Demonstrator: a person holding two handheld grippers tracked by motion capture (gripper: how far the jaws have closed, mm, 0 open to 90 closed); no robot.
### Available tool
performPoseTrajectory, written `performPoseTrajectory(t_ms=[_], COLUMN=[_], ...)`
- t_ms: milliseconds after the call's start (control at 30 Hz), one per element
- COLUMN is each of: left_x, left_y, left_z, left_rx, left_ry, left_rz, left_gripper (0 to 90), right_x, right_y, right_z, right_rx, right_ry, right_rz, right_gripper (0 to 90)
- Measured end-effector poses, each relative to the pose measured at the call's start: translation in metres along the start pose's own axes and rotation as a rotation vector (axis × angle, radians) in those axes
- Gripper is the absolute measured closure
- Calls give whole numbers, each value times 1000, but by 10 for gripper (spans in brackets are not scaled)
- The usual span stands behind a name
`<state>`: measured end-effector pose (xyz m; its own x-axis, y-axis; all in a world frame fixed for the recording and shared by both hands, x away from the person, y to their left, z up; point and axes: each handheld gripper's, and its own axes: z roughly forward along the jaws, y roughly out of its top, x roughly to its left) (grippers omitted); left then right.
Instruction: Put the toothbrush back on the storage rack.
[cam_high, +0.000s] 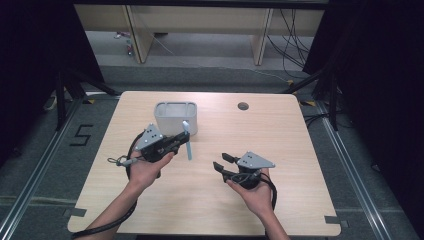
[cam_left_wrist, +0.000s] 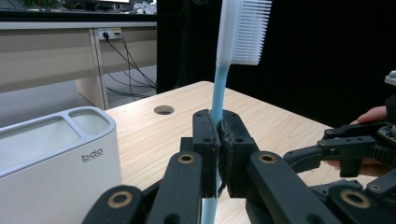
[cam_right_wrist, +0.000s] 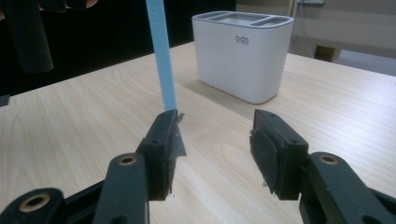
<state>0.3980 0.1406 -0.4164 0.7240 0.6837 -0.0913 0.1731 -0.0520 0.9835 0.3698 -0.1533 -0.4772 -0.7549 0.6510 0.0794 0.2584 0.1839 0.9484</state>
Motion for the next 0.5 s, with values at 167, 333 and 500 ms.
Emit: performPoseTrajectory(t_ms=[167, 333, 500], left_x=[5, 9, 12], left_y=[3, 5, 7], left_z=[-4, -7, -9], left_rx=[-7, -14, -18], left_ry=[14, 26, 36], left_rz=[5, 9, 6], left_gripper=[856, 856, 856], right_x=[-3, -6, -6], right_y=[-2, -5, -8], right_z=[-5, -10, -13], right_rx=[-7, -7, -4], right_ry=[-23, -36, -27], right_rz=[-18, -8, 27], right_gripper=[520, 519, 518])
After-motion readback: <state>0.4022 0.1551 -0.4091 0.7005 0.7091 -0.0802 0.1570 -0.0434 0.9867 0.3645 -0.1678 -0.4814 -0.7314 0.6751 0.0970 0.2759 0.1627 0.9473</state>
